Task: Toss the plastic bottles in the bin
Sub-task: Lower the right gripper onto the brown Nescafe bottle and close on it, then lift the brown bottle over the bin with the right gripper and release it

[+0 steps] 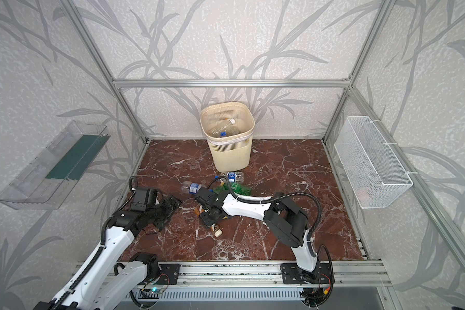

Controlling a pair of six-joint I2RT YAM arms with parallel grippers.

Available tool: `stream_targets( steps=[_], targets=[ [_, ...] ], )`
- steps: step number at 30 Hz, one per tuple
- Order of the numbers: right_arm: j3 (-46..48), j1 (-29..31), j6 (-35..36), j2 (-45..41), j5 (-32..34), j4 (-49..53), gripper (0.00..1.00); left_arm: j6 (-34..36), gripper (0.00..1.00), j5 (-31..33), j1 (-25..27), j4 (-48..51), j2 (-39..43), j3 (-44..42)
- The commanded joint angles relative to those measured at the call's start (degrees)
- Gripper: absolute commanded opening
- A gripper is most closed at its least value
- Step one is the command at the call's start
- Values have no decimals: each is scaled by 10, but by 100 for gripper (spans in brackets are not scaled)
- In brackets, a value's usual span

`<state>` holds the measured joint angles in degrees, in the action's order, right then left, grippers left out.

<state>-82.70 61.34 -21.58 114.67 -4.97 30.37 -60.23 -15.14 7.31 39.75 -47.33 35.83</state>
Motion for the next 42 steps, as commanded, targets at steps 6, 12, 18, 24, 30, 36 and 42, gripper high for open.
stream_targets(
  steps=[6,12,18,24,30,36,42],
  targets=[
    [-60,4,10,46,1,14,65,-5,92,1,-5,6,12,-7],
    [-62,4,12,44,2,21,54,-3,92,1,-6,5,12,-8],
    [-20,4,15,-5,-10,21,45,-3,92,1,-8,4,9,-8],
    [70,4,-7,-89,-2,16,45,-2,92,-1,-9,-3,2,-9],
    [162,3,-39,-170,34,31,45,-3,92,-3,-10,-14,-17,-4],
    [241,-22,-78,-262,68,59,46,-1,92,-4,-11,-19,-36,7],
    [347,-110,-107,-344,70,46,46,0,92,-6,-11,-25,-49,14]
  ],
)
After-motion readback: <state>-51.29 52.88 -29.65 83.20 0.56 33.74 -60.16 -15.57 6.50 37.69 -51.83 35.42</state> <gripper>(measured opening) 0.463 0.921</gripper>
